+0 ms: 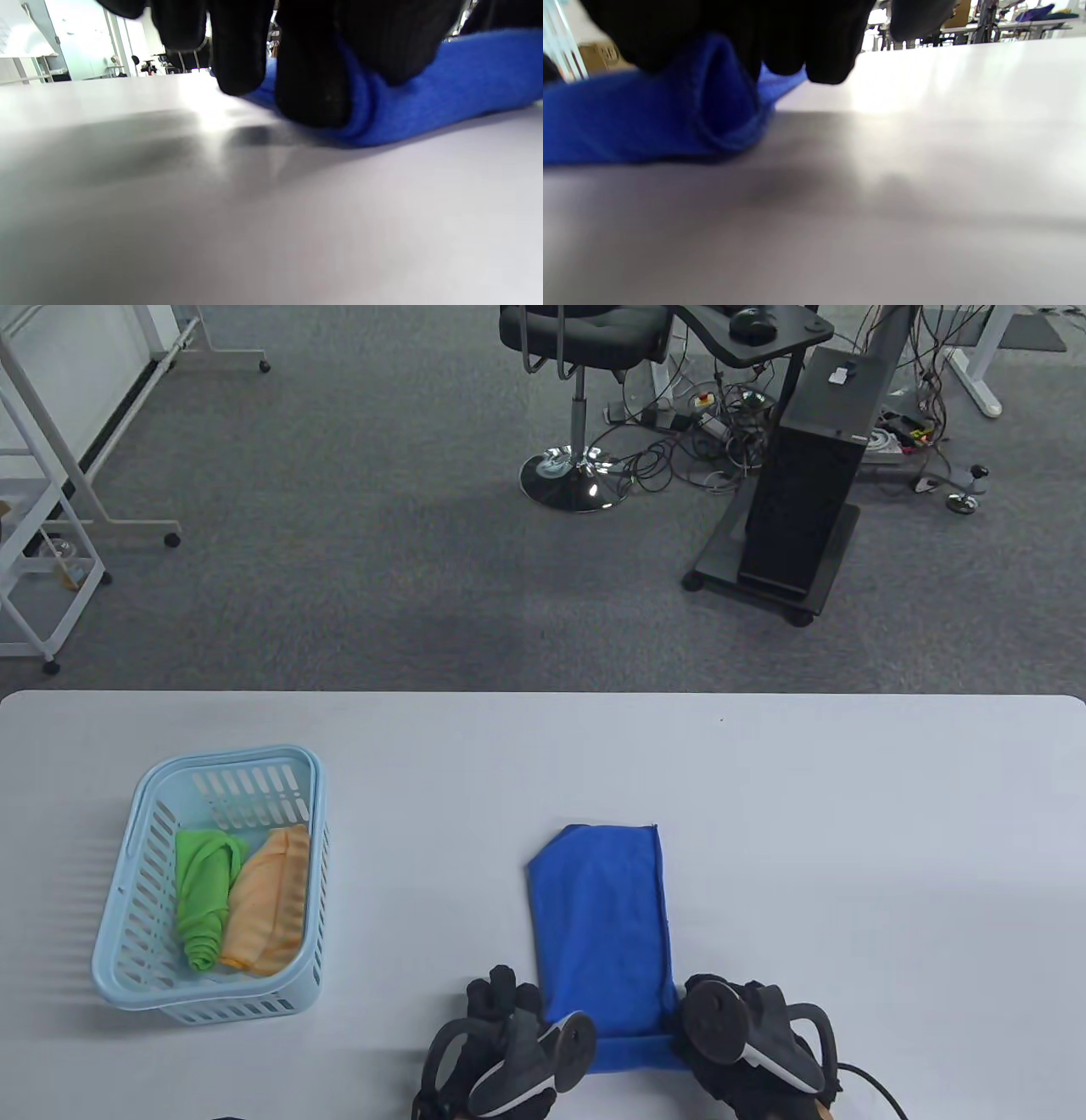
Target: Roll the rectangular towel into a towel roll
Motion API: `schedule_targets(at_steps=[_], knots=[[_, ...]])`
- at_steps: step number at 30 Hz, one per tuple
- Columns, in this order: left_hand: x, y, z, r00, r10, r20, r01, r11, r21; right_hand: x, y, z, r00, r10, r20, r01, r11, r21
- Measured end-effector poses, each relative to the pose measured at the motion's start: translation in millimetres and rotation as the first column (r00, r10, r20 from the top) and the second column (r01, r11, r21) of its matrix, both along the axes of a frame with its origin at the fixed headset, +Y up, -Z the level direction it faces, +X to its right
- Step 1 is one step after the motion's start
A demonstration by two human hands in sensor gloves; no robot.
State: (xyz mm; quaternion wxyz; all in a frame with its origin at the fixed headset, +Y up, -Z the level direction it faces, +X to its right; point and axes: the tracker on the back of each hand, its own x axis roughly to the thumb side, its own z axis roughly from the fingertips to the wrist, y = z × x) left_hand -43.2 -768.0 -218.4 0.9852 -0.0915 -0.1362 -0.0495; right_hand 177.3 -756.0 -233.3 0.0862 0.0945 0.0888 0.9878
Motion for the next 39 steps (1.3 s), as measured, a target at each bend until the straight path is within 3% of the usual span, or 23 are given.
schedule_targets(at_steps=[7,11,15,18,22,25,29,32,36,39], knots=[[-3,0,-1,0.999,0.040,-0.018,-0.040,0.999,0.019,-12,21,11,0.986,-0.134,-0.101,0.149,0.976,0.157],[-3,1,-2,0.999,0.037,-0.029,-0.036,0.999,0.019,-28,6,11,0.988,0.026,-0.153,-0.019,0.999,0.043],[-5,0,-2,0.997,0.058,-0.041,-0.058,0.998,0.015,-32,-11,8,0.963,0.206,-0.172,-0.197,0.978,0.066],[-7,-1,-2,0.997,0.053,-0.064,-0.053,0.999,0.004,-31,-10,7,0.971,0.188,-0.149,-0.178,0.981,0.080],[-7,-2,-3,0.996,0.012,-0.086,-0.013,1.000,-0.011,-30,-16,5,0.945,0.291,-0.150,-0.287,0.957,0.048],[-5,6,0,0.997,0.033,-0.066,-0.030,0.998,0.058,-29,-18,4,0.951,0.283,-0.122,-0.284,0.959,0.011],[1,27,9,0.995,0.102,0.003,-0.099,0.958,0.269,-30,-15,4,0.970,0.229,-0.085,-0.226,0.973,0.040],[11,28,15,0.989,0.094,0.118,-0.125,0.947,0.297,-30,-14,3,0.976,0.200,-0.081,-0.197,0.980,0.041],[17,13,12,0.989,-0.027,0.144,0.004,0.988,0.156,-29,-14,3,0.977,0.198,-0.081,-0.195,0.980,0.041],[15,1,9,0.989,-0.036,0.145,0.031,0.999,0.034,-27,-15,3,0.979,0.191,-0.077,-0.188,0.981,0.041]])
